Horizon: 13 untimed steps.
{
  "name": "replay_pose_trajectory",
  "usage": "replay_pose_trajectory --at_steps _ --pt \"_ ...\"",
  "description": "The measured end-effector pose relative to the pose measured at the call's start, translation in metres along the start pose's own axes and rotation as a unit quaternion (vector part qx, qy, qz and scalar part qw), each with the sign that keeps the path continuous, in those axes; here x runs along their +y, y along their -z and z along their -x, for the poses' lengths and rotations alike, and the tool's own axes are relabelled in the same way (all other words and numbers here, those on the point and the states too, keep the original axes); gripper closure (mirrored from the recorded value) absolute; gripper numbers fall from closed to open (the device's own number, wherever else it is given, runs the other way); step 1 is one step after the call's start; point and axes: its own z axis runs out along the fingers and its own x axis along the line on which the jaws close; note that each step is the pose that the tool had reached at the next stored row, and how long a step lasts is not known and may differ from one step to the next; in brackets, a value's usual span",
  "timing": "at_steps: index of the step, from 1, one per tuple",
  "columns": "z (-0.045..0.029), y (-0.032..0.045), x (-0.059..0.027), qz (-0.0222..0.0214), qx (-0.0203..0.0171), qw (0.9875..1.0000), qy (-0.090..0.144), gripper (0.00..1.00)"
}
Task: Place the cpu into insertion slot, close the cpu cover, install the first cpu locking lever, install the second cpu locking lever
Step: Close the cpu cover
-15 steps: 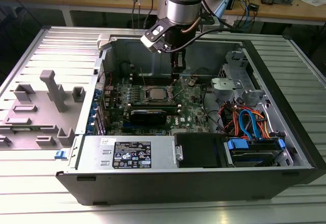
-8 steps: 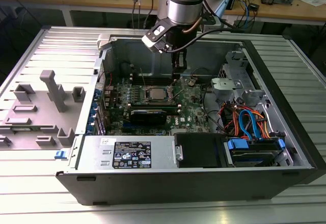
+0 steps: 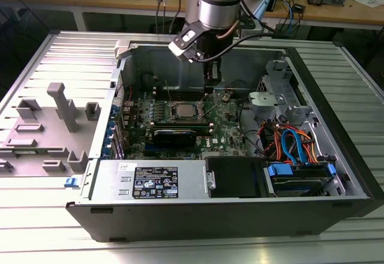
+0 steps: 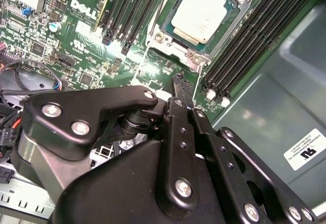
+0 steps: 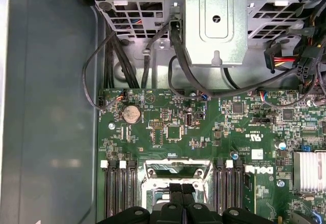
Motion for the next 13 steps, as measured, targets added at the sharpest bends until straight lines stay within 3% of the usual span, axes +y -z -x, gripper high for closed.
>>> replay_pose_trajectory --at_steps 13 --pt "0.0 -0.0001 0.0038 0.0 0.0 1.0 0.0 0.89"
